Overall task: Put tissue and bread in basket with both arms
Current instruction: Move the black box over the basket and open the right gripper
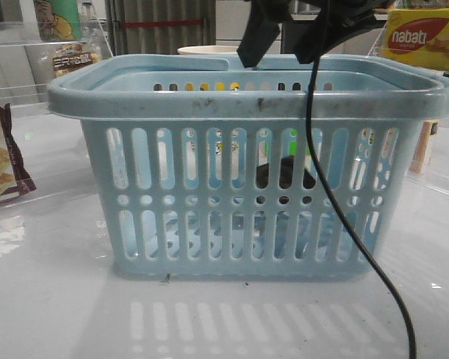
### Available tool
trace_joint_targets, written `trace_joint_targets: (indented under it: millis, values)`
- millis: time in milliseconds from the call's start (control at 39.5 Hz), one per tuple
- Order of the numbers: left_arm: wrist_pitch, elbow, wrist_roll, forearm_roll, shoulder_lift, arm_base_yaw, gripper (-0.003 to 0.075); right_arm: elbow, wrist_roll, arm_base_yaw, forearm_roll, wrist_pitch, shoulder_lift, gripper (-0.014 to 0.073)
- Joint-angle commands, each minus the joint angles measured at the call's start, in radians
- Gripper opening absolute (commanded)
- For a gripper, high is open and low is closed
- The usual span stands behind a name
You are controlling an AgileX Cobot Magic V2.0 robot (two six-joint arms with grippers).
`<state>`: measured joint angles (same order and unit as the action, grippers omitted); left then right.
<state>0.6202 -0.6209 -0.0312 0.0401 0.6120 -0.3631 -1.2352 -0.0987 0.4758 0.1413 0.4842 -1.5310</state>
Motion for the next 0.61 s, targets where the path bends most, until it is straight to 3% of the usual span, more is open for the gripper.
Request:
trace_joint_targets:
  millis: [0,177,354,582]
  values:
    - [-0.071,-0.031,-0.002,0.002,0.007,-0.009,0.0475,-0.03,-0.011,0.0,-0.045,-0.035,0.095,0.0572]
    - [-0.071,-0.031,-0.002,0.002,0.007,-0.009,0.0475,0.054,-0.011,0.0,-0.156,0.044,0.329,0.0572]
    - [-0.071,-0.031,-0.002,0.002,0.007,-0.009,0.0475,0.22,-0.011,0.0,-0.161,0.087,0.588,0.0572]
    - [-0.071,-0.031,-0.002,0.002,0.007,-0.009,0.0475,0.356,-0.011,0.0,-0.161,0.151,0.776,0.0572]
